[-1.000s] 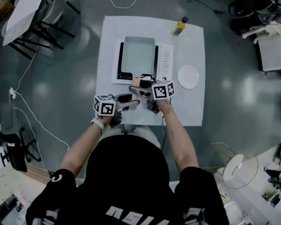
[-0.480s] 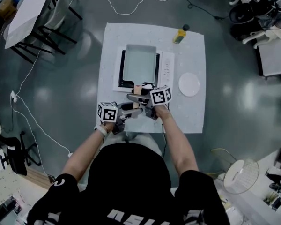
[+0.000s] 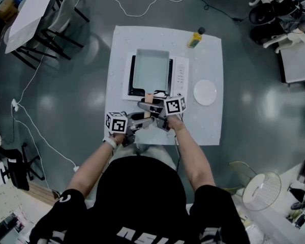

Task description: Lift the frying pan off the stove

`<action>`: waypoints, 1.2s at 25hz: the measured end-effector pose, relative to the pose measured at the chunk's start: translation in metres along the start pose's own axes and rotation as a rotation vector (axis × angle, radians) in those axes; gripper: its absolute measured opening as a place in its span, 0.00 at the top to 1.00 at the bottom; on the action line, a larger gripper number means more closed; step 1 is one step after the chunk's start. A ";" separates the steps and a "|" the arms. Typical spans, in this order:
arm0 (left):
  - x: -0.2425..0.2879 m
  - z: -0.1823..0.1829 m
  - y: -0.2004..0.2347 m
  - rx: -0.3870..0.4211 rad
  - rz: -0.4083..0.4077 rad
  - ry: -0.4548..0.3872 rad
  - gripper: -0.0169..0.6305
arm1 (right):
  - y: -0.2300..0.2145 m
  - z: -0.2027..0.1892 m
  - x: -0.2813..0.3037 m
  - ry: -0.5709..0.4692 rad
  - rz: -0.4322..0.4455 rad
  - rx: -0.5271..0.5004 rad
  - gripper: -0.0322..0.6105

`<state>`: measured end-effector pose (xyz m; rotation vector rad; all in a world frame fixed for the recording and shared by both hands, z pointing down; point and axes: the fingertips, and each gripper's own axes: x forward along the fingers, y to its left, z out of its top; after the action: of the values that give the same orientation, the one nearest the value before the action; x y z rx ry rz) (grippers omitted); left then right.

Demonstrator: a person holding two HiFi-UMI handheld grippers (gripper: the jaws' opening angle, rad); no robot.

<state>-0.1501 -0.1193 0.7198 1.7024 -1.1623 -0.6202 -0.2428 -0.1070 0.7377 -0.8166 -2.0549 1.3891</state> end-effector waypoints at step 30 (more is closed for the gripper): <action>0.001 0.004 -0.017 0.032 -0.004 0.036 0.71 | 0.016 0.007 -0.010 -0.047 -0.051 -0.048 0.62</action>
<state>-0.1455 -0.1203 0.7027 1.7365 -1.1493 -0.5741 -0.2380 -0.1136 0.7194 -0.7530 -2.1371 1.3478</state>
